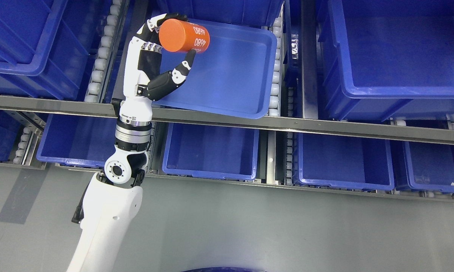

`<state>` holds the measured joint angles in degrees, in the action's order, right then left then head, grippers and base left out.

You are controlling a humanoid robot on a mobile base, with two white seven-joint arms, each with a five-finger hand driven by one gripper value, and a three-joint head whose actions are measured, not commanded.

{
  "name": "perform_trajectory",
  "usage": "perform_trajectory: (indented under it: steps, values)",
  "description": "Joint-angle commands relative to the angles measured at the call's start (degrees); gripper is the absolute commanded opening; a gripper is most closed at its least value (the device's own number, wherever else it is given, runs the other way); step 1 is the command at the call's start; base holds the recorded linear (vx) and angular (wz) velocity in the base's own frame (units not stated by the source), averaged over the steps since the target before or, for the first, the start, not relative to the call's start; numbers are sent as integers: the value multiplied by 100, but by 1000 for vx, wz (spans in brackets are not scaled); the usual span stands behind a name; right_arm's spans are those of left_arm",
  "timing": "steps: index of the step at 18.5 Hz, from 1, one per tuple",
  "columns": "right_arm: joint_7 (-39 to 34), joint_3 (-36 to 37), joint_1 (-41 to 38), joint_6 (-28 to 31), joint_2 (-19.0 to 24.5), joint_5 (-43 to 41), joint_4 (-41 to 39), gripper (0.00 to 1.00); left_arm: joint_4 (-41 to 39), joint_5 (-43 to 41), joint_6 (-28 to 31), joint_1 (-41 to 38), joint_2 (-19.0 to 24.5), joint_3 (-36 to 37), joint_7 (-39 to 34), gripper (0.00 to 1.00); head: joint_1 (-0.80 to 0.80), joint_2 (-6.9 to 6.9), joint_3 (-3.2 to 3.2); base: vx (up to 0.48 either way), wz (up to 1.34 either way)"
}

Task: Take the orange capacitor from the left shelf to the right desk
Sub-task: 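Hold the capacitor in the left hand while turning toward the steel table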

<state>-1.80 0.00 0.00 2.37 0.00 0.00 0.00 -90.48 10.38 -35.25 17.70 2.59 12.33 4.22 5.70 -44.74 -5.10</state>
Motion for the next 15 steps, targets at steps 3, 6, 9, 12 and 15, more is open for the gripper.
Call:
perform_trajectory:
  steps: [3, 6, 9, 12, 15]
  values:
    - [-4, 62, 9, 1, -100, 26, -193, 100, -32, -1, 1, -48, 5, -2, 0, 2, 0, 0, 0, 0, 0]
    - [-4, 62, 9, 1, -100, 26, -193, 100, -31, -1, 1, -48, -4, -2, 0, 2, 0, 0, 0, 0, 0]
    - [-4, 62, 9, 1, -100, 26, -193, 100, -40, -1, 1, -56, -4, -2, 0, 2, 0, 0, 0, 0, 0]
    - [-4, 62, 9, 1, -100, 26, -193, 100, -40, -1, 1, -65, 5, 7, 0, 2, 0, 0, 0, 0, 0]
    - [-4, 62, 9, 1, -100, 26, -193, 100, -40, -1, 1, -109, 14, -2, 0, 2, 0, 0, 0, 0, 0]
